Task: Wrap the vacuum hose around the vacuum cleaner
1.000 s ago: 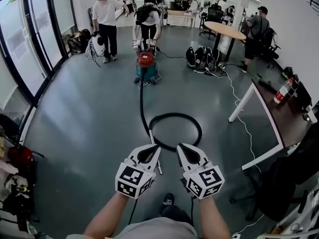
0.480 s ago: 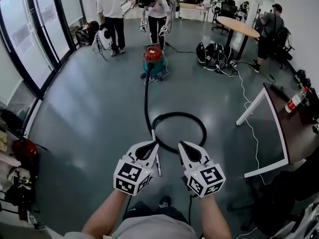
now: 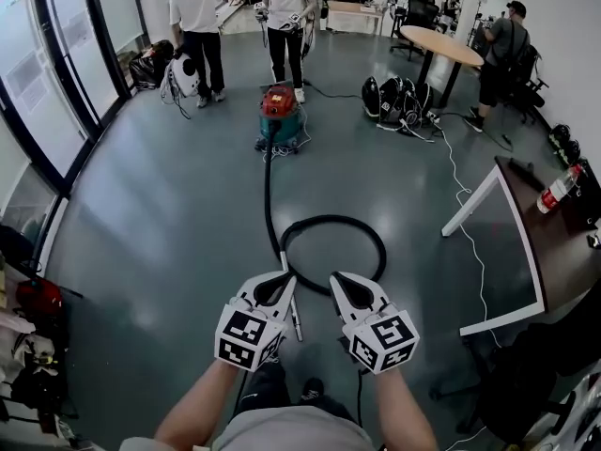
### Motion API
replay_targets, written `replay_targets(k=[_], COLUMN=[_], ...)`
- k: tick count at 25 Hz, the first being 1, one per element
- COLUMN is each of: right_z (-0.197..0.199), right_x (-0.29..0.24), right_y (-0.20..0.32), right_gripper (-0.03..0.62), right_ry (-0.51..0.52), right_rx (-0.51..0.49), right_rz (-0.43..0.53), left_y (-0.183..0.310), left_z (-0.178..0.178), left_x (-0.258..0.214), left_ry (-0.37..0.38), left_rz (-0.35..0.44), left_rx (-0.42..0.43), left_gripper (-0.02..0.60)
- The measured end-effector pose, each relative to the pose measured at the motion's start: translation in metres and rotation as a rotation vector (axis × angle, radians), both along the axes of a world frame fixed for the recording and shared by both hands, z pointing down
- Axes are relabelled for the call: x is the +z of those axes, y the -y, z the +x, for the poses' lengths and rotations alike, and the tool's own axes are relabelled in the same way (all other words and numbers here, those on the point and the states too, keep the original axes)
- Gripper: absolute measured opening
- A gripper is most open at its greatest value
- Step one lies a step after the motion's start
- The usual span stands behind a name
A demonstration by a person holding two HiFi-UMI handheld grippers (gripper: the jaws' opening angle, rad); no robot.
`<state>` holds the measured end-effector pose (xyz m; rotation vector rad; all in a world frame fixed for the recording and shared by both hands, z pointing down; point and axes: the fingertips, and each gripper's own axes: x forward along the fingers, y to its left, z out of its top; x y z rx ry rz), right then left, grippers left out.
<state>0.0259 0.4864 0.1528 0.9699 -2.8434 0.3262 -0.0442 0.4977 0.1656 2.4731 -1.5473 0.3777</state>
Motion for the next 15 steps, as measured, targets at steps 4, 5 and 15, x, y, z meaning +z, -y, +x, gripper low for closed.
replay_targets(k=[4, 5, 15], right_z=[-0.016, -0.02, -0.074], right_x=[0.015, 0.019, 0.111], right_y=[0.019, 0.024, 0.079], right_gripper=[0.003, 0.003, 0.003], right_ry=[-0.025, -0.029, -0.155], right_rx=[0.014, 0.016, 0.058], right_rz=[-0.022, -0.03, -0.19], left_y=[0.022, 0.028, 0.089], left_z=[-0.015, -0.019, -0.084], left_x=[0.017, 0.023, 0.115], left_ry=[-0.005, -0.006, 0.018], left_rz=[-0.017, -0.024, -0.16], left_rx=[0.027, 0.032, 0.066], left_gripper=[0.005, 0.005, 0.005])
